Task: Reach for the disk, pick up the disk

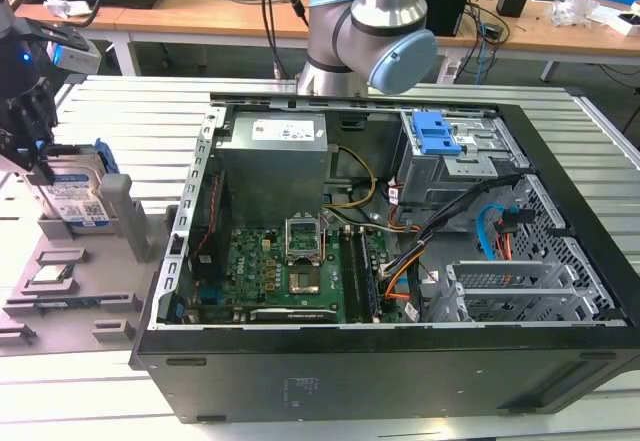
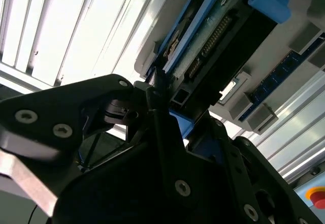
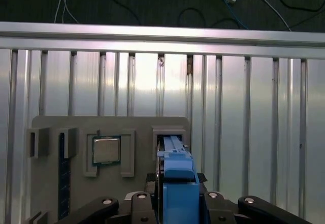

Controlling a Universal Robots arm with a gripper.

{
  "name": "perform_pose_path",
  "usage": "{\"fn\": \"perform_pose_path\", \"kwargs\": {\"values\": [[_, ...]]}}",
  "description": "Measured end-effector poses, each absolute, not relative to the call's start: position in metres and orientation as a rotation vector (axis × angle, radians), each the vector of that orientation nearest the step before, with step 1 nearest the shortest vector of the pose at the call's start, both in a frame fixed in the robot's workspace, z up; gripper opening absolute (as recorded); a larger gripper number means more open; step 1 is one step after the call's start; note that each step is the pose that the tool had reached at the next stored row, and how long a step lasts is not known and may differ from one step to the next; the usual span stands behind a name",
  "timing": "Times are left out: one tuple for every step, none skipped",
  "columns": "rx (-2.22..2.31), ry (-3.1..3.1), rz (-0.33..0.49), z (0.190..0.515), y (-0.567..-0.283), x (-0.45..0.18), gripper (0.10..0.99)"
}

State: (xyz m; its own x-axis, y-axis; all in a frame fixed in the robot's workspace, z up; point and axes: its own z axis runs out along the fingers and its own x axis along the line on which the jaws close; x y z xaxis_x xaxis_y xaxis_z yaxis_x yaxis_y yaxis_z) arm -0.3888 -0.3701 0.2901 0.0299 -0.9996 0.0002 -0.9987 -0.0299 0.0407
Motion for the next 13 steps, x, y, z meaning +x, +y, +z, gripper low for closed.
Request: {"fn": "perform_pose_path", "kwargs": {"values": [[2.233,-2.167,-0.044,0.2901,-0.3701,-0.3888,0.365],[2.233,-2.167,-0.044,0.2901,-0.3701,-0.3888,0.365],[2.233,-2.167,-0.044,0.29,-0.3701,-0.3888,0.365],[2.233,-2.167,-0.044,0.29,-0.3701,-0.3888,0.365],[2.233,-2.167,-0.044,0.2899,-0.3701,-0.3888,0.365],[2.233,-2.167,-0.044,0.2899,-0.3701,-0.3888,0.365],[2.233,-2.167,-0.044,0.2899,-0.3701,-0.3888,0.365],[2.233,-2.167,-0.044,0.2898,-0.3701,-0.3888,0.365],[2.233,-2.167,-0.044,0.2898,-0.3701,-0.3888,0.365],[2.233,-2.167,-0.044,0.2898,-0.3701,-0.3888,0.365],[2.233,-2.167,-0.044,0.2897,-0.3701,-0.3887,0.365],[2.233,-2.167,-0.044,0.2897,-0.3701,-0.3888,0.365],[2.233,-2.167,-0.044,0.2897,-0.3701,-0.3888,0.365]]}}
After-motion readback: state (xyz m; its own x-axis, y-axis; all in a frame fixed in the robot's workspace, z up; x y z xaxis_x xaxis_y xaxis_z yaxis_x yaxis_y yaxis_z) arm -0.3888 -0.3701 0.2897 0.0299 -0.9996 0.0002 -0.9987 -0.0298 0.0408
